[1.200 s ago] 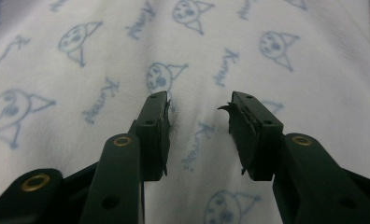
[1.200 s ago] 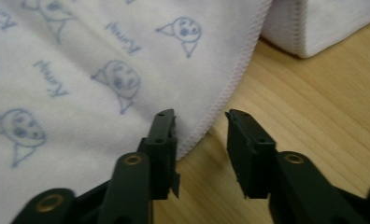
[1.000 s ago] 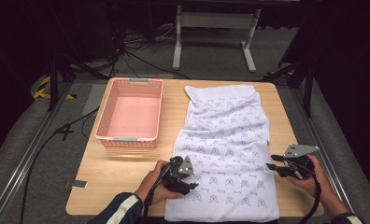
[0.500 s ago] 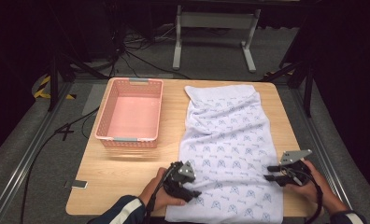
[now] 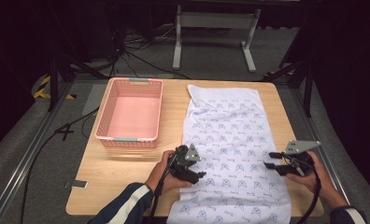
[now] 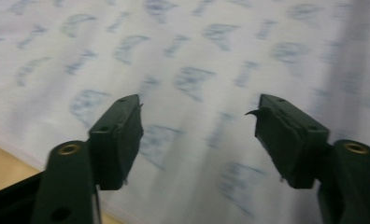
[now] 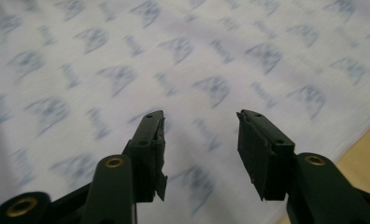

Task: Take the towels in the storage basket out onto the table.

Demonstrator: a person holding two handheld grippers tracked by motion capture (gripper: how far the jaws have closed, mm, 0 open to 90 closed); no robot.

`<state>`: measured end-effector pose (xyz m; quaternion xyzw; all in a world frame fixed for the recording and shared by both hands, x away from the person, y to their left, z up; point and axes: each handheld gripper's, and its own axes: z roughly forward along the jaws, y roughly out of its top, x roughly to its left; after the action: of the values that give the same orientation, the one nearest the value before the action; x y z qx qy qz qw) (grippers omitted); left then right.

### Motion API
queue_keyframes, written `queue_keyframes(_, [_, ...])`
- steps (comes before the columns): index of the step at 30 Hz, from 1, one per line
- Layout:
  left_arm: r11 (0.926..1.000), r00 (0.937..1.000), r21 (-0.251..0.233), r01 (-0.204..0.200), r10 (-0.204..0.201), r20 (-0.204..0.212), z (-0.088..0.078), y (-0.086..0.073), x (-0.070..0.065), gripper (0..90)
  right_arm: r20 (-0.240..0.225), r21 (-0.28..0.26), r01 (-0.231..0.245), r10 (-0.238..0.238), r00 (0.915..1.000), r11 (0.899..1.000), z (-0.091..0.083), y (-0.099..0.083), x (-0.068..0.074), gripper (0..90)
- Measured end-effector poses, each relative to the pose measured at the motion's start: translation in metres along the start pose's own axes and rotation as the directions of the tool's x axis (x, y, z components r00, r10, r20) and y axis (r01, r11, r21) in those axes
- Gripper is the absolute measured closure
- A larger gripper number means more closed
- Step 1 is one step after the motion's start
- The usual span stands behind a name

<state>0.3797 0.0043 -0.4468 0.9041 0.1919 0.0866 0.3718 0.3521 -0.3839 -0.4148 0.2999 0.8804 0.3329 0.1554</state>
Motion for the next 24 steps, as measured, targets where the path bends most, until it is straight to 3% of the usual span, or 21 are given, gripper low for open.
queue_keyframes(1, [0.9996, 0.9996, -0.002, 0.028, -0.028, 0.008, 0.007, 0.001, 0.01, 30.0, 0.029, -0.016, -0.011, 0.011, 0.9995, 1.0, 0.012, 0.005, -0.012, 53.0])
queue_keyframes(2, [0.9996, 0.9996, -0.002, 0.028, -0.028, 0.008, 0.007, 0.001, 0.01, 27.8, 0.029, -0.016, -0.011, 0.011, 0.9995, 1.0, 0.012, 0.005, -0.012, 53.0])
queue_keyframes(3, [0.9984, 0.9982, -0.003, 0.057, -0.057, 0.018, 0.011, 0.001, 0.016, 27.8, 0.046, -0.02, -0.046, 0.046, 0.9979, 0.999, 0.022, 0.008, -0.02, 55.1])
queue_keyframes(4, [0.9988, 0.9988, 0.012, 0.048, -0.048, 0.004, 0.016, 0.002, 0.021, 26.9, 0.042, -0.021, -0.057, 0.057, 0.9975, 0.998, 0.03, 0.009, -0.025, 56.6])
queue_keyframes(6, [0.9968, 0.9972, 0.03, 0.074, -0.074, 0.005, 0.021, 0.001, 0.027, 26.1, 0.093, 0.01, -0.038, 0.037, 0.995, 0.999, 0.041, 0.011, -0.032, 57.7])
queue_keyframes(9, [0.998, 0.9985, 0.033, 0.055, -0.055, 0.005, 0.025, -0.003, 0.03, 24.6, 0.08, 0.012, -0.086, 0.085, 0.9931, 0.996, 0.048, 0.007, -0.043, 57.8])
queue_keyframes(11, [0.9975, 0.9976, 0.014, 0.069, -0.069, 0.008, 0.024, -0.004, 0.031, 24.3, 0.082, 0.026, -0.098, 0.095, 0.9921, 0.995, 0.051, 0.004, -0.046, 55.4])
queue_keyframes(13, [0.9978, 0.9975, -0.007, 0.067, -0.067, -0.023, 0.019, -0.005, 0.033, 24.0, 0.069, 0.027, -0.11, 0.108, 0.9917, 0.994, 0.051, 0.001, -0.047, 53.5])
queue_keyframes(16, [0.9933, 0.9915, -0.038, 0.11, -0.112, -0.067, 0.017, -0.005, 0.039, 22.4, 0.114, 0.004, -0.136, 0.135, 0.9843, 0.991, 0.051, 0.001, -0.052, 46.3])
queue_keyframes(19, [0.9943, 0.9813, -0.04, 0.099, -0.104, -0.161, 0.021, -0.004, 0.044, 20.1, 0.149, 0.012, -0.177, 0.173, 0.9735, 0.984, 0.056, 0.001, -0.059, 38.1])
queue_keyframes(20, [0.9946, 0.9743, -0.029, 0.099, -0.103, -0.2, 0.023, -0.004, 0.046, 19.6, 0.15, 0.008, -0.183, 0.18, 0.9721, 0.983, 0.058, 0.001, -0.061, 35.6])
queue_keyframes(22, [0.9881, 0.9683, -0.002, 0.154, -0.151, -0.199, 0.029, -0.003, 0.052, 18.5, 0.136, 0.0, -0.223, 0.221, 0.9658, 0.975, 0.06, 0.001, -0.068, 33.6])
queue_keyframes(24, [0.9789, 0.966, -0.012, 0.204, -0.203, -0.16, 0.03, -0.004, 0.057, 17.8, 0.129, 0.008, -0.217, 0.214, 0.9682, 0.976, 0.06, 0.001, -0.07, 35.4])
